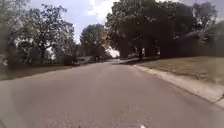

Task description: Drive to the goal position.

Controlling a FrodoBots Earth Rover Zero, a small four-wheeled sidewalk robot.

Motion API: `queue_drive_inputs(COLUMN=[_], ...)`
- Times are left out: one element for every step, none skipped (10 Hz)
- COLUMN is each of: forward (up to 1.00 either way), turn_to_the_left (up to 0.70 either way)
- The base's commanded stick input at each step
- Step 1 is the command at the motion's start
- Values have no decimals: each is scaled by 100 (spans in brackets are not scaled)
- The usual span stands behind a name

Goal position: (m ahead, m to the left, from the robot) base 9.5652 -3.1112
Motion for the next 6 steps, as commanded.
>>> queue_drive_inputs(forward=[70,70,70,70,70,70], turn_to_the_left=[0,0,0,0,0,0])
